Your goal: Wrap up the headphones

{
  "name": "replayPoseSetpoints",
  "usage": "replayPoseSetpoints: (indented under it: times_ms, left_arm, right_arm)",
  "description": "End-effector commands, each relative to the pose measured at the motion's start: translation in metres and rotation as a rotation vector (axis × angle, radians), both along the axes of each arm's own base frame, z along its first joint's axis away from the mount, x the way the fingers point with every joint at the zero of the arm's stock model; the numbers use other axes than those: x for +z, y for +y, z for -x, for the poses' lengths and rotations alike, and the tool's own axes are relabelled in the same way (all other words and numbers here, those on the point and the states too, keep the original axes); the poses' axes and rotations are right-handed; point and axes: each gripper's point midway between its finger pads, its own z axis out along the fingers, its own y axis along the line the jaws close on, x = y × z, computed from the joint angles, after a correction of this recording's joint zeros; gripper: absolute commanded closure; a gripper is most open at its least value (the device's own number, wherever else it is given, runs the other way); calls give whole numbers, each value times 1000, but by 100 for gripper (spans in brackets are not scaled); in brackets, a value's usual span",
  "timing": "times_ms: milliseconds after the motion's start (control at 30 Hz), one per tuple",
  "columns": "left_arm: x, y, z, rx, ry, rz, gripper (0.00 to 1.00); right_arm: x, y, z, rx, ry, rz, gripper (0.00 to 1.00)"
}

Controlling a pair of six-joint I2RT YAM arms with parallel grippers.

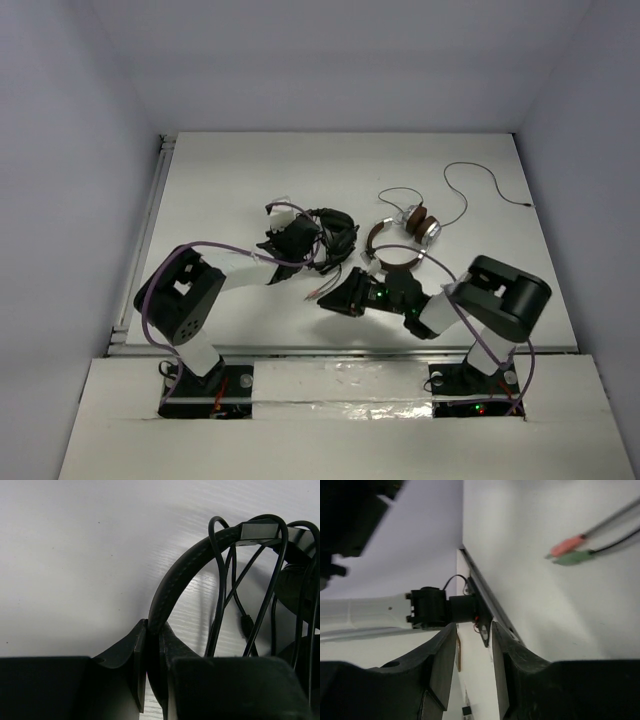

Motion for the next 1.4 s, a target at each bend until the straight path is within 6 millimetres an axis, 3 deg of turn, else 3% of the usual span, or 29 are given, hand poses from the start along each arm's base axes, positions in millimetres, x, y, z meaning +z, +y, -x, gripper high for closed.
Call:
replayPoseSetpoints:
  times_ms: [0, 33, 67, 200, 233, 267, 300, 333, 367, 400, 533, 633, 667, 733, 767, 800, 833, 867, 900, 933, 967, 1033, 1067, 1133, 1167, 1267, 1367]
  left_arm:
    - [25, 2, -12, 46, -98, 42, 100]
    - [21, 5, -9, 45, -91, 32, 100]
    - [22, 6, -8, 41, -93, 34, 100]
    - [14, 11, 2, 28, -68, 26, 100]
    - [11, 12, 6, 22, -56, 25, 100]
    - [11, 13, 9, 18, -48, 24, 100]
    - [11, 15, 10, 17, -45, 20, 100]
    - [10, 17, 13, 16, -38, 13, 100]
    - [14, 18, 14, 19, -41, 14, 100]
    - [15, 20, 15, 18, -40, 9, 89]
    - [28, 26, 22, 8, -51, 8, 65]
    - [51, 31, 27, 3, -92, 35, 45]
    - [67, 31, 28, 1, -128, 65, 40]
    - [83, 33, 31, -15, -152, 79, 28]
    - [103, 33, 33, -22, -196, 113, 25]
    - [111, 35, 35, -29, -209, 121, 19]
    - [122, 35, 38, -42, -229, 141, 18]
    - [145, 37, 42, -57, -281, 170, 17]
    - [156, 38, 45, -70, -302, 182, 7]
    - [168, 37, 49, -94, -323, 203, 5]
    - [194, 40, 55, -111, -383, 243, 1]
    - [219, 39, 63, -154, -430, 284, 1]
    - [244, 42, 70, -170, -487, 325, 1]
    - [263, 42, 78, -214, -513, 333, 1]
    - [284, 45, 83, -222, -554, 356, 1]
    - [308, 50, 93, -261, -586, 341, 1]
    - [316, 54, 97, -272, -592, 323, 1]
  right_arm:
    - [31, 3, 6, 37, -126, -8, 59]
    - [52, 1, 5, 26, -173, -23, 59]
    - [43, -1, 3, 16, -182, 60, 58]
    - [73, -21, -8, -51, -315, 180, 62]
    - [92, -22, -14, -78, -361, 186, 65]
    - [111, -32, -21, -123, -424, 220, 77]
    - [110, -40, -23, -141, -441, 257, 84]
    - [131, -42, -29, -173, -481, 256, 92]
    - [128, -55, -35, -211, -504, 342, 100]
    - [145, -62, -38, -245, -537, 341, 100]
    - [189, -90, -45, -344, -630, 392, 100]
    - [226, -119, -46, -450, -698, 401, 99]
    - [231, -127, -46, -470, -713, 418, 89]
    - [258, -148, -45, -560, -744, 392, 67]
    - [262, -160, -47, -611, -741, 408, 23]
    - [270, -166, -46, -636, -747, 398, 0]
    - [273, -171, -46, -657, -751, 402, 0]
    - [276, -181, -46, -688, -751, 413, 0]
    - [276, -184, -46, -697, -752, 425, 0]
    - [278, -186, -45, -692, -761, 432, 0]
    - [274, -189, -45, -693, -749, 454, 0]
    - [272, -189, -44, -682, -749, 472, 0]
    - [267, -189, -42, -668, -732, 487, 0]
    - [266, -190, -40, -663, -705, 480, 0]
    - [265, -192, -39, -673, -682, 469, 0]
    - [264, -197, -37, -681, -687, 476, 0]
    - [265, -199, -37, -690, -699, 470, 0]
